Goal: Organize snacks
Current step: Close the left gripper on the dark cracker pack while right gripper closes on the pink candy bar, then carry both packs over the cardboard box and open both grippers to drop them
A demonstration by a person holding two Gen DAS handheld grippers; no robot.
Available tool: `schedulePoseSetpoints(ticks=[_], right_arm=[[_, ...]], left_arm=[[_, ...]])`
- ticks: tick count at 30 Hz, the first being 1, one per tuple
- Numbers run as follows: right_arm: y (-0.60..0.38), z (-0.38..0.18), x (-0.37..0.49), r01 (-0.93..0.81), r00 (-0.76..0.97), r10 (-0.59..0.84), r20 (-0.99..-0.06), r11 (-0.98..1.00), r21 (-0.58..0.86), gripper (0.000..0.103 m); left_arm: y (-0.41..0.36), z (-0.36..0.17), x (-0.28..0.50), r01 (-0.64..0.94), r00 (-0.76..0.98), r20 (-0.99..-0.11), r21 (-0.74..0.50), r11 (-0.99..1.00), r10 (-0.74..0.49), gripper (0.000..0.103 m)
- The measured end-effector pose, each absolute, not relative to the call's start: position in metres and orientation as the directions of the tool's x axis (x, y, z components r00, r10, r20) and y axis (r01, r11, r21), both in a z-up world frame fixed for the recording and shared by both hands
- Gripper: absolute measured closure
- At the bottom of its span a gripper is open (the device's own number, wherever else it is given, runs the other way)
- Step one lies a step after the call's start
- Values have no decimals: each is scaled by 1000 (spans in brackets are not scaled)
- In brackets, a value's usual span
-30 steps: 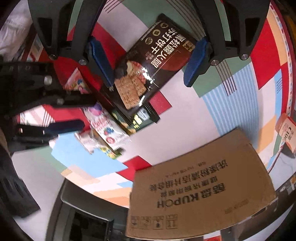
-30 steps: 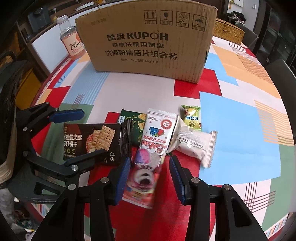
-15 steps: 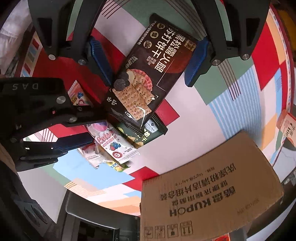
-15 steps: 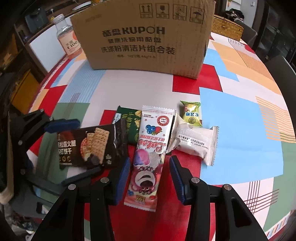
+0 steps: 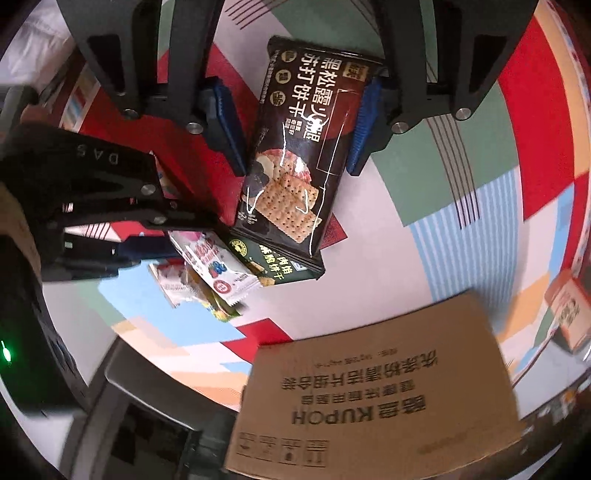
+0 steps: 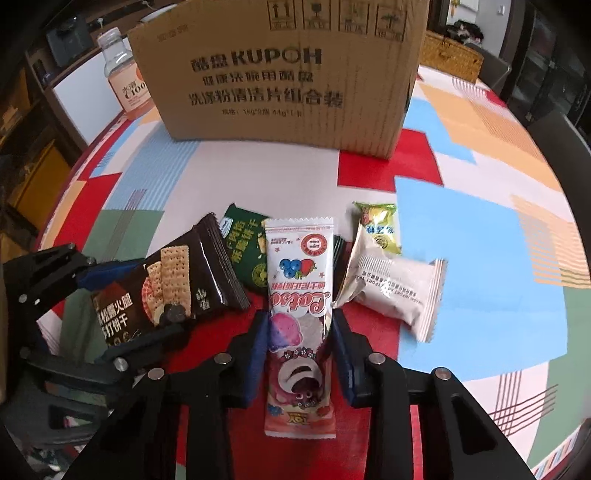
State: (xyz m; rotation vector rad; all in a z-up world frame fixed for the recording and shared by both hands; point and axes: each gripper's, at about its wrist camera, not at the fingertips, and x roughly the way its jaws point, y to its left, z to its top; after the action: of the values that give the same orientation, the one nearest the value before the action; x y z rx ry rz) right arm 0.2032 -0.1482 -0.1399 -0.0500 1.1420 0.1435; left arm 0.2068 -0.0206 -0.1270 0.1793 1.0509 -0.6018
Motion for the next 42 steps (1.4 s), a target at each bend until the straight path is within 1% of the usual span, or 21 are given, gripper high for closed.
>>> schedulePoseSetpoints(ticks=[3, 11, 18, 23, 29, 38, 42], right_arm=[[-150, -139, 201, -139, 407, 108, -907, 989, 55, 73], [-157, -127, 192, -143, 431, 156, -889, 984, 103, 75], [-162, -107, 187, -156, 484, 186, -855, 980, 125, 75], [-165, -84, 187, -169, 540, 196, -819, 978, 123, 75], [-171, -47, 200, -174, 631, 205, -748, 977, 122, 75], [-174, 2, 234, -181, 729, 215, -650, 976, 119, 75], [-174, 16, 255, -181, 746, 223, -628, 975, 132, 75]], left_arm=[[-19, -125, 206, 507, 361, -849, -170, 845, -387, 56], [-18, -118, 202, 439, 391, -836, -197, 876, -384, 56], [-14, -87, 194, 404, 471, -798, -184, 896, -376, 56], [-15, -58, 197, 396, 534, -756, -170, 902, -377, 56], [-14, -22, 208, 387, 610, -693, -163, 908, -384, 56], [-12, 24, 241, 363, 699, -615, -135, 922, -365, 56], [-12, 41, 261, 351, 724, -593, -125, 928, -354, 56]])
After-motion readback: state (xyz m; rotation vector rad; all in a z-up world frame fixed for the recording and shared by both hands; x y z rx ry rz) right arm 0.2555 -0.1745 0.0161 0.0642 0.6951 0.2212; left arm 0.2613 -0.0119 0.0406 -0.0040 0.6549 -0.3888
